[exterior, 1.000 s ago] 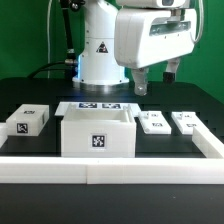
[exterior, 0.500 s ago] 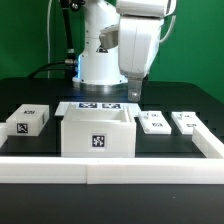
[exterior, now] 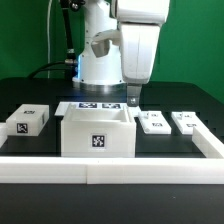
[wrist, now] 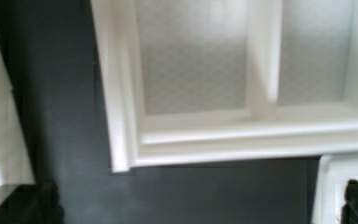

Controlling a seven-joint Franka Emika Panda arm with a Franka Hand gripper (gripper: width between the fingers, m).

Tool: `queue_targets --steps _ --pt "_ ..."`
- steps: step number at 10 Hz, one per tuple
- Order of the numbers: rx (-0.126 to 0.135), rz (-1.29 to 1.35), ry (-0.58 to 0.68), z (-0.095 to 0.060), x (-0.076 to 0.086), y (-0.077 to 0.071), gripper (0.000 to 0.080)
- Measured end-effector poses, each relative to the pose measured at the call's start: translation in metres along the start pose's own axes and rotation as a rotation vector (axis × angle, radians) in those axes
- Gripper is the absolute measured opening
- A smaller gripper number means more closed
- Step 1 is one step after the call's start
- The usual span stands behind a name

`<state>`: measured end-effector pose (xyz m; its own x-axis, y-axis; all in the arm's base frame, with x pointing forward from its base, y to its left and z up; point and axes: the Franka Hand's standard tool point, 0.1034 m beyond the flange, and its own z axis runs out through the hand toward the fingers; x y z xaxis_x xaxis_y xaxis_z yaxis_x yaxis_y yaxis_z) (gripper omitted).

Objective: Assemble cabinet

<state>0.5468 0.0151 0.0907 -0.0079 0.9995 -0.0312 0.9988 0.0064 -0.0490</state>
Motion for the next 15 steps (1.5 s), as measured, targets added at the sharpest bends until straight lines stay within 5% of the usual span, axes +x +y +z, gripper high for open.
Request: queue_targets --steps 4,8,15 --pt "0.012 -0.002 -0.002 0.004 0.000 -0.007 0.0798" --pt "0.035 0.002 0.007 0.021 -0.010 -0.054 0.0798" --pt "0.072 0.013 0.015 0.048 -0.014 -0.105 0.0798"
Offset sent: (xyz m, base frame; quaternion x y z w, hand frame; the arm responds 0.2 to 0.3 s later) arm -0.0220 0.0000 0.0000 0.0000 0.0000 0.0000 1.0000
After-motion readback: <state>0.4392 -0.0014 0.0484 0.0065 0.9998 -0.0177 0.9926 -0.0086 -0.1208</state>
